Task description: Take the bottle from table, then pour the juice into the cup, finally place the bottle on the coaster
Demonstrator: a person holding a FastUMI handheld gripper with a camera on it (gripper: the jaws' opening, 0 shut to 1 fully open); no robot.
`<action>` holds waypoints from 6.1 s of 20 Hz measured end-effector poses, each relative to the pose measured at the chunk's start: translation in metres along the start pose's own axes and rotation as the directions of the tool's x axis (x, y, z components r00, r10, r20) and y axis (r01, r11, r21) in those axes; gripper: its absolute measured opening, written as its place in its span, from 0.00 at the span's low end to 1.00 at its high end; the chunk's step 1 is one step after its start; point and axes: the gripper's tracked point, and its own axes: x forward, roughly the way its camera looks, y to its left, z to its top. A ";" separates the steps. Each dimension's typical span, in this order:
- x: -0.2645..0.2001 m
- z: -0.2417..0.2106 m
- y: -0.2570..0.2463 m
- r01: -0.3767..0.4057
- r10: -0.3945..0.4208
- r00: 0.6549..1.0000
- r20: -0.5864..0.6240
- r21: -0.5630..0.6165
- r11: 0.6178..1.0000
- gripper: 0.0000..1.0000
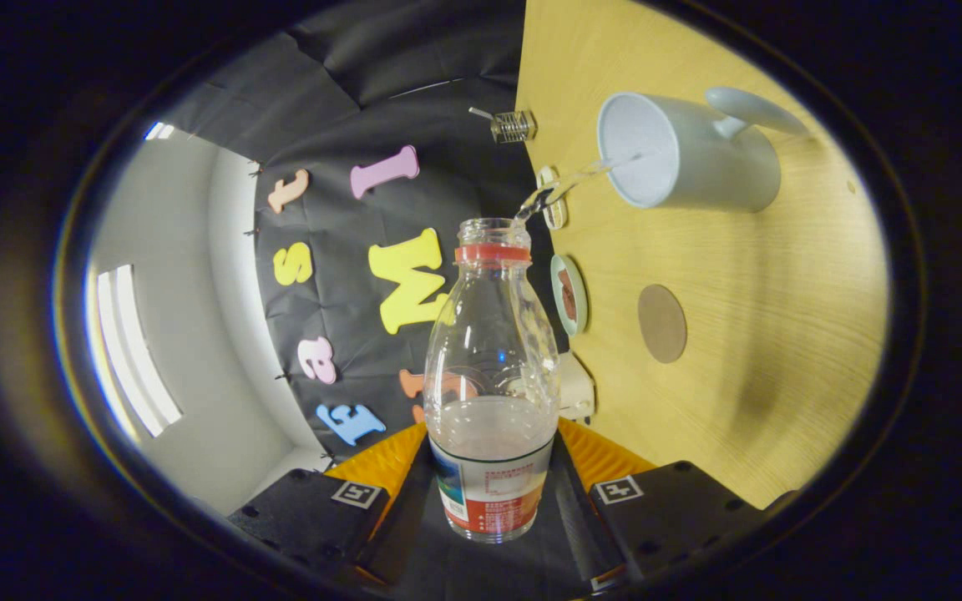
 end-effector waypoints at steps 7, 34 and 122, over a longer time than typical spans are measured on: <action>-0.001 0.004 0.002 -0.017 0.017 1.000 -0.001 0.014 1.000 0.78; 0.006 0.011 0.054 -0.094 0.095 0.995 0.005 0.176 0.980 0.78; 0.142 0.035 -0.066 0.108 -0.106 0.983 0.147 -0.945 -0.310 0.79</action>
